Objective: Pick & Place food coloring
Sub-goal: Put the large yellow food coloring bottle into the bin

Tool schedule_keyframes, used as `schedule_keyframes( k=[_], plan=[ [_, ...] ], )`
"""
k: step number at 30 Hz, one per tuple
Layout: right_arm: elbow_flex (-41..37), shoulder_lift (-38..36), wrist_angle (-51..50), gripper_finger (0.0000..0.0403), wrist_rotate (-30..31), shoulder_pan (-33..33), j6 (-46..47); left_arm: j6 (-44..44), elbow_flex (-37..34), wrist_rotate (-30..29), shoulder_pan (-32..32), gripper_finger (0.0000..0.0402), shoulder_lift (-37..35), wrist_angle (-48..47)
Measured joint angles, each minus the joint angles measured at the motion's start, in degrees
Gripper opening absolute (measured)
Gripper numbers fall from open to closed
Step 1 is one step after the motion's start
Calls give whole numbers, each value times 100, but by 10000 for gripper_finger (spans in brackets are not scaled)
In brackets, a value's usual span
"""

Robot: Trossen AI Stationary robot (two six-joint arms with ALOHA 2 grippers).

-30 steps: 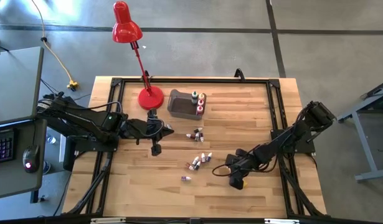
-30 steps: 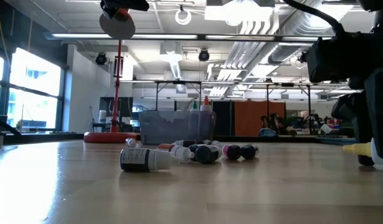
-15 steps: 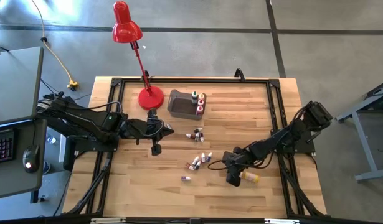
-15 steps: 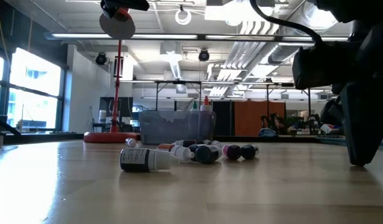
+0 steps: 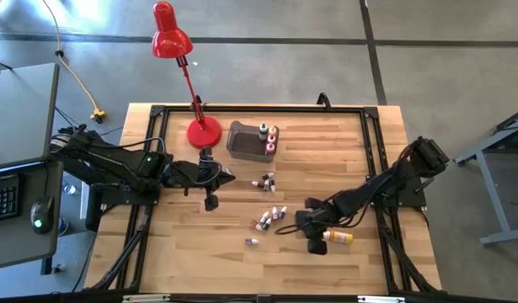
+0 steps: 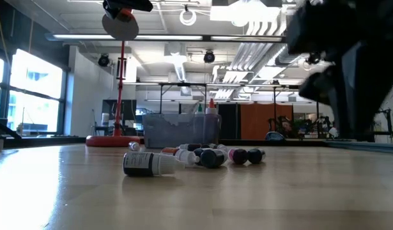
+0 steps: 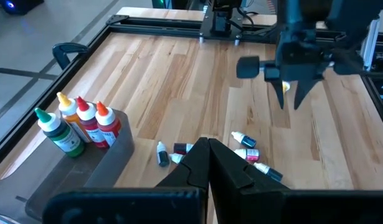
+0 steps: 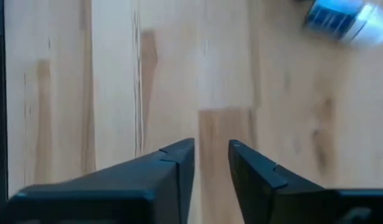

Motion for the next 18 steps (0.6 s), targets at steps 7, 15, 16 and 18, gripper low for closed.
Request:
schedule_keyframes(
  k=[7, 15, 16, 18],
  plan=[
    [867, -4, -1778, 149, 360, 124, 235, -2, 0, 2, 0, 0, 0, -9],
    [504, -7, -1933, 194, 170, 580, 1407, 34, 2, 15, 0, 0, 76, -33],
    [450, -7, -1929, 197, 158, 637, 1517, 47, 2, 15, 0, 0, 76, -27],
    [357, -7, -1935, 201, 160, 734, 1579, 48, 6, 11, 0, 0, 127, 3]
  ],
)
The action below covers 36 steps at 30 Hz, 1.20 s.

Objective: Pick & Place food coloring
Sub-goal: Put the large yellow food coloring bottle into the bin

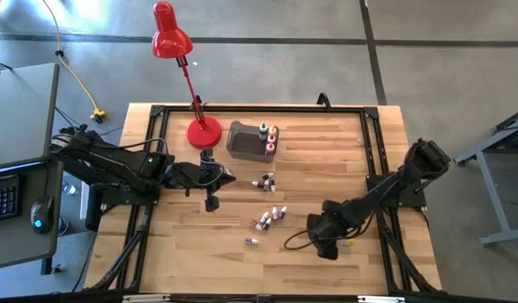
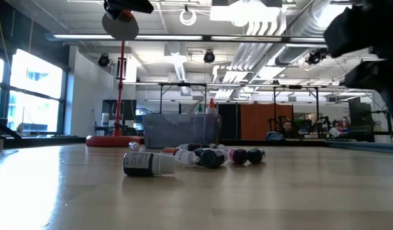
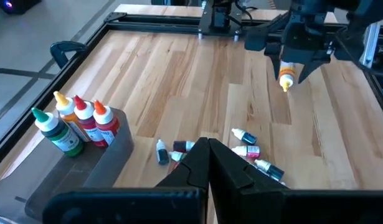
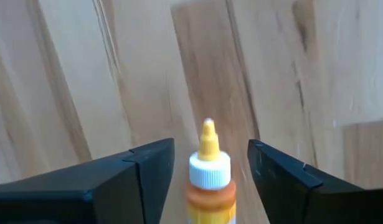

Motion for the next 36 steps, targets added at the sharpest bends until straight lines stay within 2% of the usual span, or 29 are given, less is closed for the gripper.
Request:
schedule_keyframes(
  k=[5, 14, 24, 30, 36],
  plan=[
    [-184, -4, -26, 202, 106, 88, -70, 6, 5, 0, -1, 0, 83, 36],
    [-553, -4, 118, 200, -227, 88, 63, 15, -4, -2, 0, 0, 112, -17],
    [-844, -4, 486, 196, -275, 77, 269, 16, -4, -18, 0, 0, 112, -16],
    [-1037, -37, 638, 171, -346, 73, 394, 15, -4, -16, 0, 0, 112, -16],
    [-1080, -28, 697, 120, -302, 1, 556, 14, -4, -17, 0, 0, 112, 0]
  ],
)
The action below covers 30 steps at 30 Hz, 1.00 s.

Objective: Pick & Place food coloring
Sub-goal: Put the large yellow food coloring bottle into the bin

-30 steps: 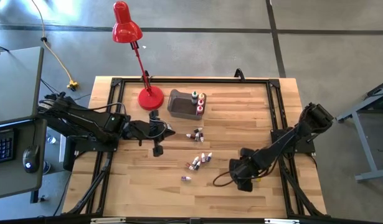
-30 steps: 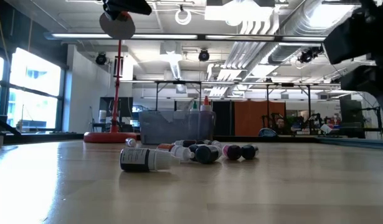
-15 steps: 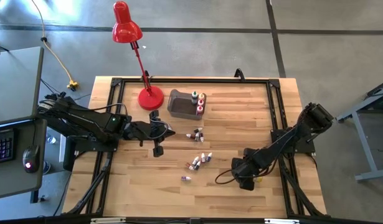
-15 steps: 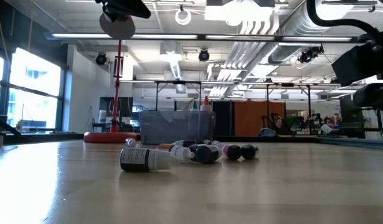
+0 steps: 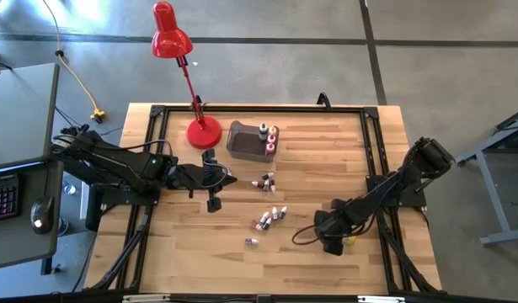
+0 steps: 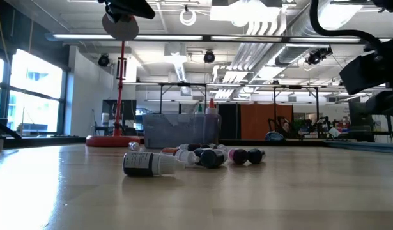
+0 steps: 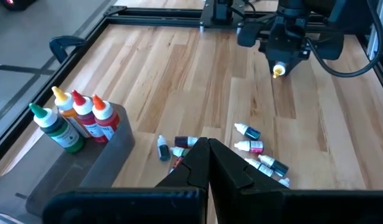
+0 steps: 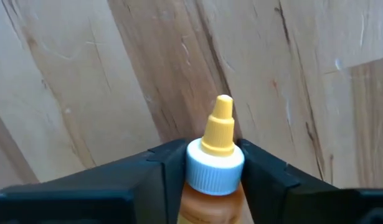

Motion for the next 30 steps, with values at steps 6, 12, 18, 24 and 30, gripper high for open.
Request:
schedule_keyframes(
  k=[6, 12, 18, 24, 30],
  plan=[
    [32, 8, 88, 114, -209, -164, 4, -14, 0, -24, 0, 0, -2, 28],
    [481, 55, 399, 119, -152, -388, -583, -4, -2, -110, 0, 0, -2, 65],
    [1195, 43, 1036, 116, 535, -706, -1643, 3, -4, 19, 0, 0, -4, -21],
    [1846, 35, 1624, 122, 1688, -1133, -3519, 301, -4, -12, 0, 12, -11, 122],
    [2006, 31, 2846, 119, 2772, -1583, -5076, 544, -4, -59, 0, 75, 35, 77]
  ],
)
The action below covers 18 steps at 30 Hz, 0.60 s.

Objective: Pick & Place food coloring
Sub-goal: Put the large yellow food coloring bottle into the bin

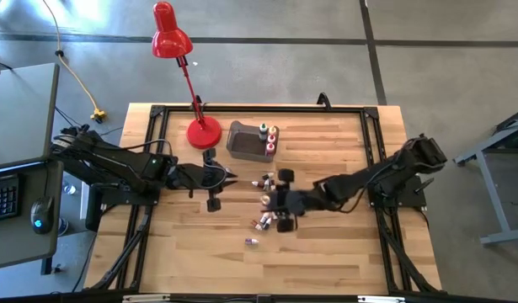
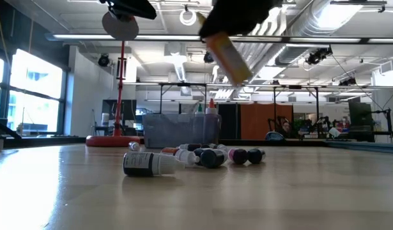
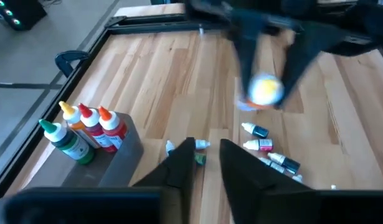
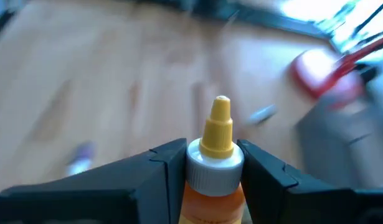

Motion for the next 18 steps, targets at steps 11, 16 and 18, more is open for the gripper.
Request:
schedule_keyframes(
  k=[11, 16, 18],
  plan=[
    [9, -30, 1772, 120, 615, -632, -846, 0, 5, -344, 0, 181, 688, 453],
    [13, -282, 1940, 125, 327, -792, -1025, 0, -9, -432, -2, 184, 980, 689],
    [-11, -401, 1833, 127, 232, -835, -967, 8, 6, -478, -2, 184, 994, 875]
  ],
)
